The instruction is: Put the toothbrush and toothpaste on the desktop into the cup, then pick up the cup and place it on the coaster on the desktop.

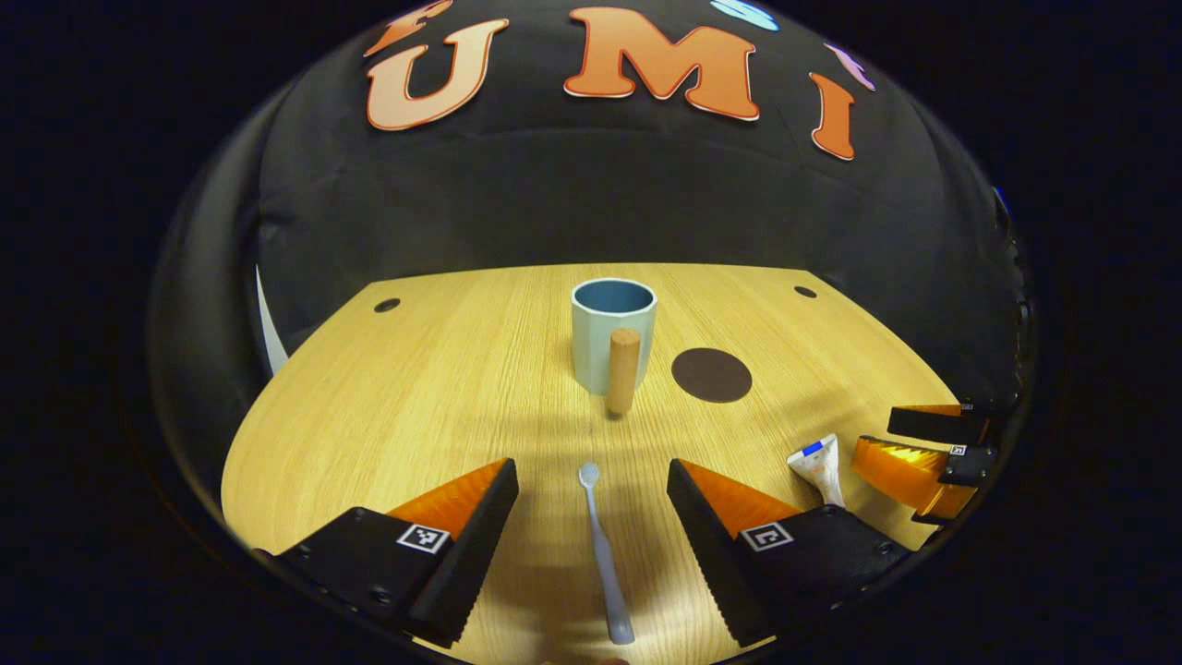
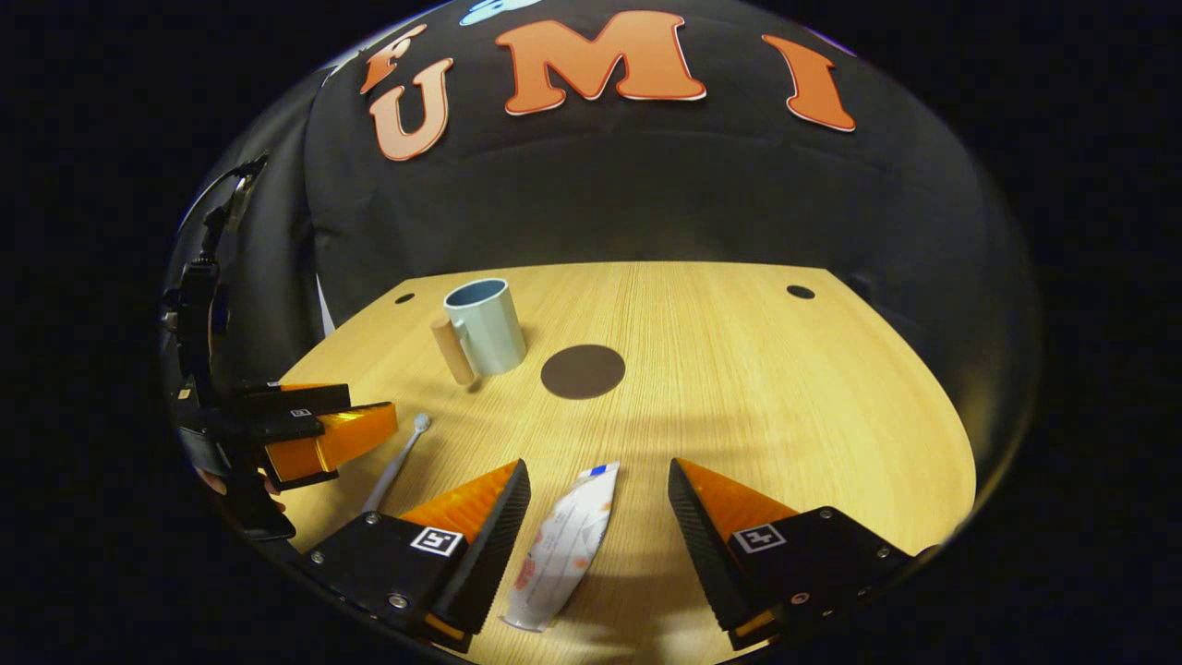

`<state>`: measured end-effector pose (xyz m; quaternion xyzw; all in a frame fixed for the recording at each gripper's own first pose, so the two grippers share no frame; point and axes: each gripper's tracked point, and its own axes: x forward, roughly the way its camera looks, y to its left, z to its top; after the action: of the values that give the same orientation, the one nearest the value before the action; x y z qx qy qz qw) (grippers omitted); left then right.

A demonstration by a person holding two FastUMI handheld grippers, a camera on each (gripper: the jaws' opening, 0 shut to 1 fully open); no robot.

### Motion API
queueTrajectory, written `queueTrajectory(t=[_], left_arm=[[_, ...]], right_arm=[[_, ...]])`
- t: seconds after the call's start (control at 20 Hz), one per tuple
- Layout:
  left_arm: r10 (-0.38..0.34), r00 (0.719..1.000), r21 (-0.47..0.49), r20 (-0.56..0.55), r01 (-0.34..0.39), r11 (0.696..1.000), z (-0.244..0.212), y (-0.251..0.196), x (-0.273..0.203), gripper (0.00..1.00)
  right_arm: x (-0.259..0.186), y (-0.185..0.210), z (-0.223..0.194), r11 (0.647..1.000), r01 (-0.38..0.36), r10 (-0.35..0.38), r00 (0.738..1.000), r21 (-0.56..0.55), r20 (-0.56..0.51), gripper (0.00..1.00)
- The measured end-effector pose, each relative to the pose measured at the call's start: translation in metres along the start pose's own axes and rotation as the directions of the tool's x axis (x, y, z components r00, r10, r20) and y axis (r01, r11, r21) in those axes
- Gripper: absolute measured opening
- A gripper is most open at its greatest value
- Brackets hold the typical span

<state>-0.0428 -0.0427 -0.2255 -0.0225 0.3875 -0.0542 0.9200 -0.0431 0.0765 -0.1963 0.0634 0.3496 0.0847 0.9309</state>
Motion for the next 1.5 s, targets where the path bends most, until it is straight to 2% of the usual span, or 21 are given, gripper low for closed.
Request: queueTrajectory(t=[0.15, 0.4, 0.65, 0.7, 0.75, 0.95, 1.0, 1.05, 1.1, 1.15, 1.25, 1.35, 1.5], left_arm=[[0.006, 0.998, -0.013, -0.065, -0.007, 1.0, -0.014, 0.002, 0.003, 0.98], [0.017, 0.989, -0.017, -0.148, -0.02, 1.0, -0.037, -0.005, 0.011, 0.99], [0.043, 0.978, -0.013, -0.205, -0.047, 0.999, -0.06, -0.013, 0.013, 0.97], [0.045, 0.982, -0.01, -0.184, -0.047, 0.999, -0.055, -0.016, 0.013, 0.96], [0.046, 0.98, -0.012, -0.195, -0.05, 0.999, -0.057, -0.017, 0.014, 0.88], [0.063, 0.982, -0.029, -0.178, -0.069, 0.997, -0.046, -0.027, 0.01, 0.61], [0.062, 0.982, -0.038, -0.181, -0.07, 0.997, -0.043, -0.027, 0.008, 0.52], [0.068, 0.981, -0.044, -0.184, -0.077, 0.996, -0.039, -0.024, 0.008, 0.35], [0.065, 0.979, -0.046, -0.193, -0.076, 0.996, -0.036, -0.023, 0.009, 0.26], [0.055, 0.98, -0.046, -0.193, -0.065, 0.997, -0.041, -0.025, 0.007, 0.2], [0.049, 0.978, -0.043, -0.204, -0.059, 0.997, -0.038, -0.021, 0.005, 0.11], [0.045, 0.978, -0.044, -0.203, -0.055, 0.998, -0.039, -0.018, 0.004, 0.1], [0.001, 0.984, -0.055, -0.179, -0.011, 0.998, -0.036, -0.022, 0.002, 0.06]], right_arm=[[0.007, 0.006, -0.02, 1.0, 0.006, -0.007, 0.998, -0.014, -0.056, 0.88], [0.017, 0.016, -0.053, 0.999, -0.006, 0.011, 0.987, 0.031, -0.157, 0.83], [0.02, 0.024, -0.057, 1.0, -0.005, 0.004, 0.988, -0.01, -0.151, 0.78], [0.019, 0.024, -0.056, 0.999, 0.001, -0.006, 0.99, -0.033, -0.142, 0.75], [0.019, 0.024, -0.057, 0.999, 0.004, -0.011, 0.99, -0.051, -0.139, 0.73], [0.021, 0.033, -0.057, 0.997, -0.026, 0.016, 0.992, -0.078, -0.128, 0.49], [0.023, 0.03, -0.057, 0.997, -0.015, 0.005, 0.992, -0.082, -0.127, 0.39], [0.022, 0.031, -0.056, 0.996, -0.026, 0.016, 0.992, -0.082, -0.124, 0.31], [0.022, 0.029, -0.057, 0.996, -0.041, 0.03, 0.991, -0.083, -0.13, 0.22], [0.021, 0.03, -0.055, 0.996, -0.049, 0.04, 0.991, -0.074, -0.125, 0.2], [0.024, 0.029, -0.052, 0.996, -0.068, 0.061, 0.991, -0.053, -0.121, 0.16], [0.024, 0.029, -0.05, 0.997, -0.076, 0.072, 0.991, -0.031, -0.116, 0.13], [0.027, 0.029, -0.045, 0.994, -0.101, 0.096, 0.991, -0.047, -0.098, 0.09]])
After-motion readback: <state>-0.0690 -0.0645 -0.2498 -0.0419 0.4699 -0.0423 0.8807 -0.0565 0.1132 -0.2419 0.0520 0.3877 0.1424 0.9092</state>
